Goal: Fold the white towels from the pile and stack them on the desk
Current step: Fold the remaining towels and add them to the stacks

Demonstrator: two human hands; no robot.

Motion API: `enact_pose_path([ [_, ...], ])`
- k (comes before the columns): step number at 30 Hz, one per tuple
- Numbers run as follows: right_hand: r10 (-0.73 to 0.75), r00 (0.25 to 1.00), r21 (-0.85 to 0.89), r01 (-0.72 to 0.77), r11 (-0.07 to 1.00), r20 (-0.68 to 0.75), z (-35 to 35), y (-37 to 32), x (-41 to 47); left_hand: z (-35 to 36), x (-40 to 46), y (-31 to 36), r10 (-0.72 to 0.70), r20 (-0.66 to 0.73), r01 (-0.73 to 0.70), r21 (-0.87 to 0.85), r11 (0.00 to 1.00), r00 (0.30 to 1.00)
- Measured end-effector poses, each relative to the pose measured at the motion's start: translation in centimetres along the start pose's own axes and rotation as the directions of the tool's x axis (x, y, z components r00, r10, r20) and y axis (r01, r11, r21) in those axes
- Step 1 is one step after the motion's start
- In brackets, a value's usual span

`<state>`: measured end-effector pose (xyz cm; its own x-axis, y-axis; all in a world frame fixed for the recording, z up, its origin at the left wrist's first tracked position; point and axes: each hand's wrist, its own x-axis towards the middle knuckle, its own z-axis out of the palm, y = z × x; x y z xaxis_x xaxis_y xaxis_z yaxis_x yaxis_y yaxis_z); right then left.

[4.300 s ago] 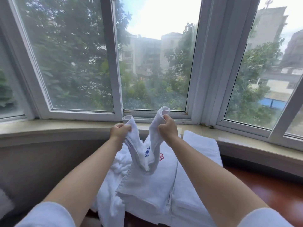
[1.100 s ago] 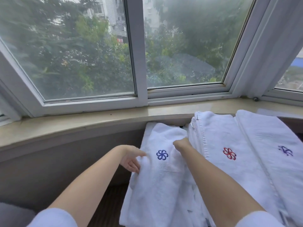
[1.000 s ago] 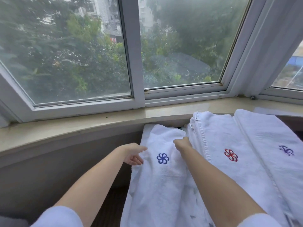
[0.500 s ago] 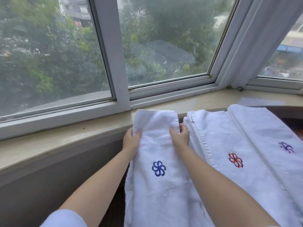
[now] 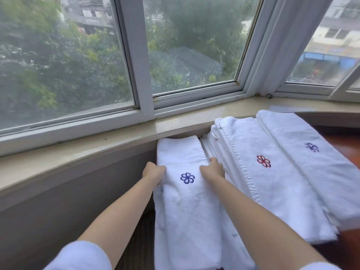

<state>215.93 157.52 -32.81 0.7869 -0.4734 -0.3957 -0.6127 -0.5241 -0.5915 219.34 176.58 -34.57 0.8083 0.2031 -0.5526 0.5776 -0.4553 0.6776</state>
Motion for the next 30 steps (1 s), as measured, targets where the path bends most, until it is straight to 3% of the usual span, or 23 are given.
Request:
enact_pose_path([
  [5, 0.1, 0.985, 0.09, -0.088, 0.992, -0.142, 1.1, 2.0, -5.0, 0.0, -4.0, -2.6, -0.025, 0.023, 0.027, -0.059, 0.998, 0.999],
  [8, 0.215, 0.973, 0.171, -0.199, 0.965, -0.082, 1.4, 3.4, -7.3, 0.1, -7.3, -4.6, -0.064, 0.059, 0.069, -0.074, 0.995, 0.996],
  [10, 0.218, 0.976, 0.225, -0.215, 0.95, 0.01, 1.0, 4.5, -8.5, -0.1, -9.2, -5.4, -0.047, 0.047, 0.049, -0.038, 0.998, 0.998],
  [13, 0.123, 0.964, 0.387, -0.21, 0.898, 0.236, 0.3, 6.7, -10.6, -0.1, -12.3, -6.2, -0.064, 0.023, 0.064, -0.03, 0.997, 0.998],
  [16, 0.033, 0.905, 0.509, -0.269, 0.818, 0.425, -0.5, 8.6, -12.5, 0.4, -16.0, -6.9, -0.138, 0.162, 0.152, -0.073, 0.986, 0.977],
  [18, 0.023, 0.932, 0.419, -0.185, 0.889, 0.362, -1.2, 8.7, -13.2, 0.8, -17.6, -7.2, -0.167, 0.219, 0.185, -0.064, 0.981, 0.961],
  [20, -0.008, 0.979, 0.358, -0.067, 0.931, 0.204, -2.1, 7.7, -13.6, 0.9, -18.3, -6.9, -0.166, 0.216, 0.196, -0.125, 0.972, 0.962],
  [22, -0.085, 0.988, 0.482, 0.013, 0.876, 0.128, -3.3, 5.6, -13.7, 0.2, -18.7, -5.5, -0.144, 0.257, 0.217, -0.283, 0.934, 0.956],
  [25, -0.24, 0.932, 0.681, -0.011, 0.732, 0.273, -5.3, 2.1, -13.2, -1.2, -18.3, -2.7, 0.014, 0.394, 0.245, -0.598, 0.763, 0.919],
  [28, -0.398, 0.841, 0.626, 0.094, 0.774, 0.366, -5.7, 0.8, -12.0, -2.2, -17.3, 0.2, 0.119, 0.42, 0.258, -0.73, 0.633, 0.899],
  [30, -0.417, 0.845, 0.576, 0.167, 0.801, 0.335, -4.8, 0.5, -11.2, -2.3, -16.4, 2.0, 0.098, 0.349, 0.214, -0.748, 0.628, 0.932],
])
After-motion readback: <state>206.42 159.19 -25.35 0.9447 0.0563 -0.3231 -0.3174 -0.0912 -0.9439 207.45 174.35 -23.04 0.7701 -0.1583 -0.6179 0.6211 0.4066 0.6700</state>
